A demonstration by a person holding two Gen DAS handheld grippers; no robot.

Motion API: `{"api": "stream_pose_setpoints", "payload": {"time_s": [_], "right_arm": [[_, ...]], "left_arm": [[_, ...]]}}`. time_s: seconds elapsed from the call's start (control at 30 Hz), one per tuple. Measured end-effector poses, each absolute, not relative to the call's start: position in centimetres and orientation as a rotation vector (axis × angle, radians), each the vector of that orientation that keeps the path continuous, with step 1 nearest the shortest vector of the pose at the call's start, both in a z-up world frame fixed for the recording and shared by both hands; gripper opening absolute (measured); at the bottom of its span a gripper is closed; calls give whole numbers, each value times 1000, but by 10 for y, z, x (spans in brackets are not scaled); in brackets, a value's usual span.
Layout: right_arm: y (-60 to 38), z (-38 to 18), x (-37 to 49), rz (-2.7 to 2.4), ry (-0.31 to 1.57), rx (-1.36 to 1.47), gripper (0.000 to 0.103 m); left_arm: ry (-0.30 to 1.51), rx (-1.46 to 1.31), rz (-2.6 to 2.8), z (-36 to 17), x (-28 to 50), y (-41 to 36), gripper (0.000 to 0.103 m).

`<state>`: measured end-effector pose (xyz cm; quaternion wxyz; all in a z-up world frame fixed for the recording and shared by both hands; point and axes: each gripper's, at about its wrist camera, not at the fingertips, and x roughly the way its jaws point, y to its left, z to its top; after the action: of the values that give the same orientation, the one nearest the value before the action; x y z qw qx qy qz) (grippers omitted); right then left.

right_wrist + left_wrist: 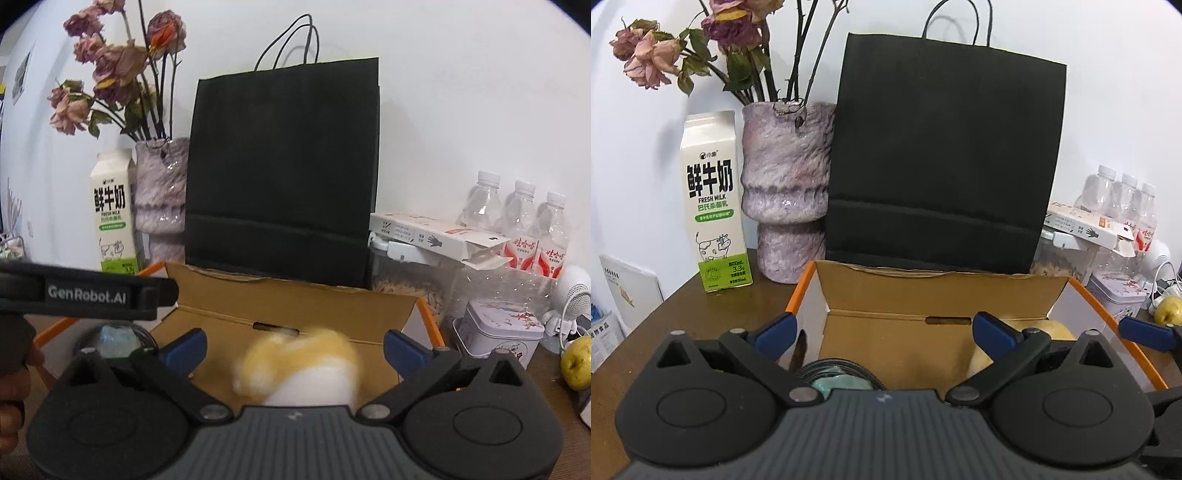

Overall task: Organize objects
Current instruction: 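Open both grippers to drop the cable and plush toy into the box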

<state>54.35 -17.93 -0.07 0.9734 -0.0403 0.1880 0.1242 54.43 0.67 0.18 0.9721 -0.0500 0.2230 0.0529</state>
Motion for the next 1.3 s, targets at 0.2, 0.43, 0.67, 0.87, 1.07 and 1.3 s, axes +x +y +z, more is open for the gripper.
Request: {"api": "stream_pose_setpoints", "payload": {"time_s": [0.2, 0.43, 0.67, 0.87, 1.07, 1.3], "right_arm": [[-181, -2, 546, 242, 393, -75, 102], [-189, 8, 539, 250, 398, -36, 103], [-197, 29, 524, 272, 385, -34, 103], [-206, 45, 502, 273, 360, -36, 103], [-216, 60, 473, 274, 316, -39, 103], [-224, 70, 443, 259, 278, -53, 103]], "left_arm": [[445, -106, 110, 3, 542, 8, 103], [449, -100, 115, 10, 538, 10, 103], [440, -117, 97, 26, 522, 16, 103], [415, -107, 83, 40, 498, 17, 103], [387, -96, 58, 52, 471, 18, 103], [379, -68, 26, 57, 442, 15, 103]]}}
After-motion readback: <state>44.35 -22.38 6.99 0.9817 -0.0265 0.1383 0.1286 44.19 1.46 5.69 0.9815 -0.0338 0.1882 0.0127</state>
